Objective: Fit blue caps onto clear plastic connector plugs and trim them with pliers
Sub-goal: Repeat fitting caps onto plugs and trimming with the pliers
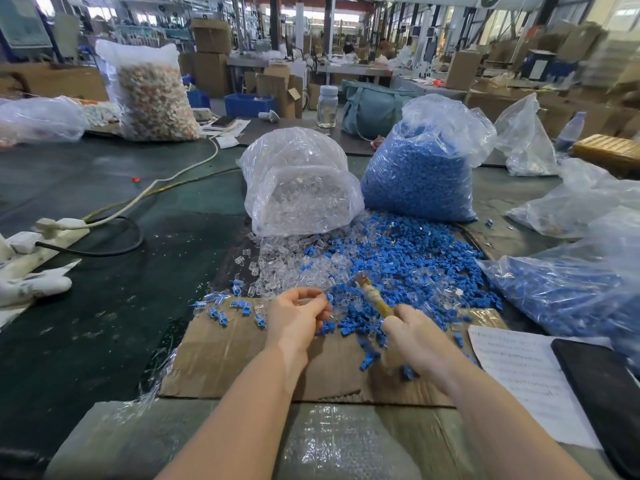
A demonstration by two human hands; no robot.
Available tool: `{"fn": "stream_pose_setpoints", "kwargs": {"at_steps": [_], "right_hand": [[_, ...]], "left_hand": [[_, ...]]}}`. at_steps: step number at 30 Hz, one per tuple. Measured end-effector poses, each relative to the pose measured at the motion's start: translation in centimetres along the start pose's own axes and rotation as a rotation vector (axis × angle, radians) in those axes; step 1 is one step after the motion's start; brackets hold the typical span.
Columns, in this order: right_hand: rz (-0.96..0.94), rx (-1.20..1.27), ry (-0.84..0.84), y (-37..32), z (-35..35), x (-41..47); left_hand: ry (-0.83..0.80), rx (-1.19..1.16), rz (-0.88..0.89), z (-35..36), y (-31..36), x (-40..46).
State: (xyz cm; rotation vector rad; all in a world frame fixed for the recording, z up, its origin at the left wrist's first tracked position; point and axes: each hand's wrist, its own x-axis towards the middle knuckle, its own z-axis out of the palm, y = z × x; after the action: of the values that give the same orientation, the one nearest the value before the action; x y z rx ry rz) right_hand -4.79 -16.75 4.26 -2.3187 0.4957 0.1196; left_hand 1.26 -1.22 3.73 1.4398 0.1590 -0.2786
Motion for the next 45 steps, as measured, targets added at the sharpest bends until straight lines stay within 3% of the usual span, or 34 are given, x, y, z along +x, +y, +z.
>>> {"fn": "stream_pose_setpoints", "kwargs": {"at_steps": [3,8,23,45], "right_hand": [[0.099,0.389,-0.219,-1.1,0.1,-1.0],[0.104,0.556,-0.368,-1.9,0.2,-1.5],[0.102,0.422,-0.433,-3.0,0.6,-1.5],[0.071,0.271,-0.403,-3.3,0.8,-1.6]], "left_hand": [[0.012,-0.021,0.007,-0.2,0.6,0.5],[0.053,-0.026,0.02,-0.4,0.9,1.1],[0.182,0.012,0.055,-0.1,1.4,0.8],[0.194,-0.073,-0.006,0.3,1.6,1.0]]}}
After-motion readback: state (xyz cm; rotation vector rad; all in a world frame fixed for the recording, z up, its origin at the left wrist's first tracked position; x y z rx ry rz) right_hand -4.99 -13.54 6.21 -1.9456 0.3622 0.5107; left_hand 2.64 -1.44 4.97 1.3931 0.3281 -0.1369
